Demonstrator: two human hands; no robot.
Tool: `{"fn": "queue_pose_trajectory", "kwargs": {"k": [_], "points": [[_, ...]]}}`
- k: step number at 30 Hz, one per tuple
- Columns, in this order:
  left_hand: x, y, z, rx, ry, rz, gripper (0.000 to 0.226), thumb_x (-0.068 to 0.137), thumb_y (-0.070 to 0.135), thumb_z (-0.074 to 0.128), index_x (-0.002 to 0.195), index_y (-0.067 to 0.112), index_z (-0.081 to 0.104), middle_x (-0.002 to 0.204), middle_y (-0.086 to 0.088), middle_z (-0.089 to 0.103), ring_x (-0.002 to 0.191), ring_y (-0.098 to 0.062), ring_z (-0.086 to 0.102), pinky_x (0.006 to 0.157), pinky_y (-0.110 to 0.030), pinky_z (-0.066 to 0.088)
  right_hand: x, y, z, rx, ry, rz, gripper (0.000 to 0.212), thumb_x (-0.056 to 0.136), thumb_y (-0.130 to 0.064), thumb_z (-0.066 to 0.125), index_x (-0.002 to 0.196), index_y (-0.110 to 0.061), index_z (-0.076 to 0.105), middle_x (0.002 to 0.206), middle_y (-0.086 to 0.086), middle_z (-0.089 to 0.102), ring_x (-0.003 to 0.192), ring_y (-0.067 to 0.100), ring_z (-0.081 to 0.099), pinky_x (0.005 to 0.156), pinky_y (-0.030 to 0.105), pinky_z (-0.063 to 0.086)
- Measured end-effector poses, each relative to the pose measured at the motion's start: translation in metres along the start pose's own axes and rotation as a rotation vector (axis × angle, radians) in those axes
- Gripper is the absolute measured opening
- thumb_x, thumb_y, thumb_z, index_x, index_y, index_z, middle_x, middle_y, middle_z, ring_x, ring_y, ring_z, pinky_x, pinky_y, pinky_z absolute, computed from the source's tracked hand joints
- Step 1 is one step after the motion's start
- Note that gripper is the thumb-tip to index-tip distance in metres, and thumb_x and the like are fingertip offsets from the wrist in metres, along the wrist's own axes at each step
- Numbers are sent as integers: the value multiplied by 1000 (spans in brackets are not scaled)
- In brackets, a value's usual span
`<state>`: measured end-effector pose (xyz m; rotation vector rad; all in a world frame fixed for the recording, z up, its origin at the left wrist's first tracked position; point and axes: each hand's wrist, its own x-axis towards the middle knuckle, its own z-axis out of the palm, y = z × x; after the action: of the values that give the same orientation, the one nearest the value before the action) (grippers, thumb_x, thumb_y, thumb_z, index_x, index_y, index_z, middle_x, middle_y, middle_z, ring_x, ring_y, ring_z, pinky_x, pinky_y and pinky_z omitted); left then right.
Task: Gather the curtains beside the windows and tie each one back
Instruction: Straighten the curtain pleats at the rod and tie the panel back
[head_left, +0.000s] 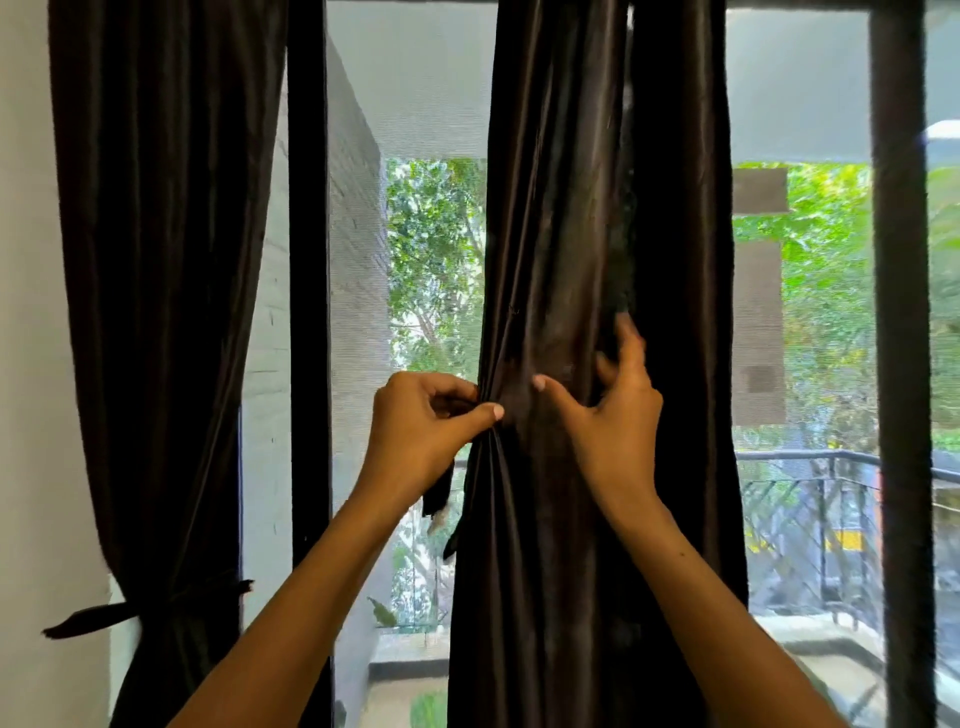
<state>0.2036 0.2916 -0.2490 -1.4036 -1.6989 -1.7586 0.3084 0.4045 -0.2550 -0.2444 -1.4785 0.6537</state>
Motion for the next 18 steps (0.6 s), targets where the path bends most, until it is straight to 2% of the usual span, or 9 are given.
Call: {"fn": "queue_pose_trajectory", "kwargs": {"k": [2,3,6,8,9,11,13,14,18], "points": [[-2,3,11,17,-9,54,10,71,16,81,77,11,75,71,-2,73,69,-10,70,75,-32,58,-2,4,-2,-85,7,-110,53,79,3,69,129,-13,59,114,4,69,103,14,66,89,37,54],[-4,6,16,27,-4,83,9,71,16,81,76,13,75,71,0,73,69,-7,70,74,-28,58,-7,8,-5,-174,25,-149,50,79,7,63,124,-17,63,104,5,72,94,19,69,83,37,56],[-10,11,27,-7,14,132,9,73,13,80,77,20,76,71,11,72,70,0,69,71,-20,56,-24,17,-15,-427,9,-172,59,78,8,58,122,-30,63,74,17,70,66,36,67,58,36,51],[-13,13,32,-52,19,143,24,74,10,78,73,33,70,62,26,66,68,8,66,66,-9,52,-35,18,-20,-516,-15,-235,63,70,7,57,120,-31,65,64,13,68,54,35,63,45,29,42],[-14,13,35,-65,23,147,28,75,10,78,72,36,68,60,30,63,67,11,65,65,-6,49,-40,18,-21,-551,-34,-285,65,62,4,55,117,-29,68,65,9,69,51,31,63,39,25,39],[-15,12,44,-75,50,145,18,75,11,77,79,28,73,67,28,64,69,13,63,67,-4,48,-46,25,-23,-593,-52,-399,70,52,1,52,115,-23,69,87,0,75,59,21,69,38,21,42],[-15,13,50,-53,83,136,13,77,12,76,90,13,76,77,19,65,68,17,61,69,-3,47,-47,31,-25,-510,-88,-417,75,53,6,51,121,-20,65,113,-2,69,83,16,71,49,23,55],[-15,14,53,-41,83,141,14,77,12,75,92,10,76,78,15,67,69,17,60,70,-3,47,-46,33,-27,-469,-98,-417,76,54,8,51,124,-19,63,119,-2,66,93,15,69,55,26,58],[-16,20,59,-58,72,150,5,76,17,77,81,20,76,75,12,73,72,6,66,69,-8,50,-43,34,-37,-472,-199,-413,76,58,11,52,128,-16,59,125,0,63,103,16,65,66,29,59]]}}
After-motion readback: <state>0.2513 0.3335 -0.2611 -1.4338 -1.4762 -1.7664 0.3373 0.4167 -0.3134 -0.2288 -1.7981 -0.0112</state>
